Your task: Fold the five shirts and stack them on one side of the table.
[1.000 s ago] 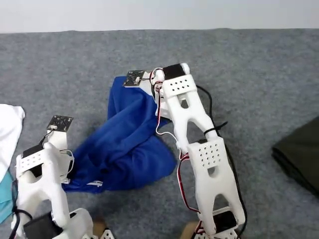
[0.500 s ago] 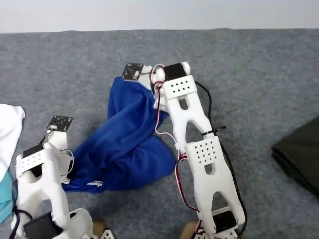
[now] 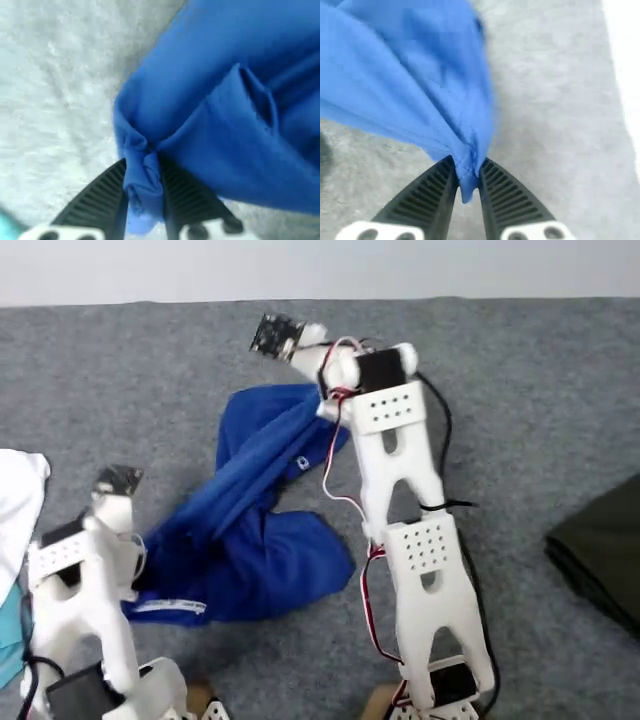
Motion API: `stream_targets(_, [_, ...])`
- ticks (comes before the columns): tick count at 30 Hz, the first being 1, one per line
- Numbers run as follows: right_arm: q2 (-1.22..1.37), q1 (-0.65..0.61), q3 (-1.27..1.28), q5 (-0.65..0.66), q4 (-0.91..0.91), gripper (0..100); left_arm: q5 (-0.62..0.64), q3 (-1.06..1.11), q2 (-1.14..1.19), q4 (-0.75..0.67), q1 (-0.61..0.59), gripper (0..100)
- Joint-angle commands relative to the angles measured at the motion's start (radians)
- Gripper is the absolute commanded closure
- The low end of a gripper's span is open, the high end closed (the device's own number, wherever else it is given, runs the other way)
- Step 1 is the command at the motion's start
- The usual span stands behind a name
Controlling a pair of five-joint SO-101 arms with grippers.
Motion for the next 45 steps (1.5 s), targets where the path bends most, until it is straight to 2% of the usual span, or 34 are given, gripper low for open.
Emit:
stream_targets(1, [-0.179, 0.07, -0.057, 0.009, 0.039, 98.7, 0.038, -0.199, -0.103, 0.126, -0.002, 100])
stream_targets(6, [-0.308, 0.136, -0.057, 0.006, 0.039, 98.7, 0.091, -0.398, -0.278, 0.137, 0.046, 100])
stream_targets(12, [-0.441, 0.222, -0.057, -0.038, 0.039, 98.7, 0.094, -0.509, -0.44, 0.115, 0.241, 100])
stream_targets(16, [-0.518, 0.303, -0.057, -0.058, 0.039, 98.7, 0.092, -0.529, -0.522, -0.017, 0.31, 100])
stream_targets(22, [-0.639, 0.427, -0.057, -0.06, 0.039, 98.7, 0.089, -0.532, -0.62, -0.265, 0.31, 100])
stream_targets(30, [-0.831, 0.576, -0.057, -0.057, 0.039, 98.7, 0.092, -0.532, -0.729, -0.462, 0.318, 100])
stream_targets(37, [-0.918, 0.651, -0.051, -0.057, 0.042, 98.7, 0.094, -0.527, -0.786, -0.465, 0.318, 100])
stream_targets(45, [-0.986, 0.648, 0.152, -0.058, 0.041, 98.7, 0.089, -0.529, -0.799, -0.379, 0.319, 100])
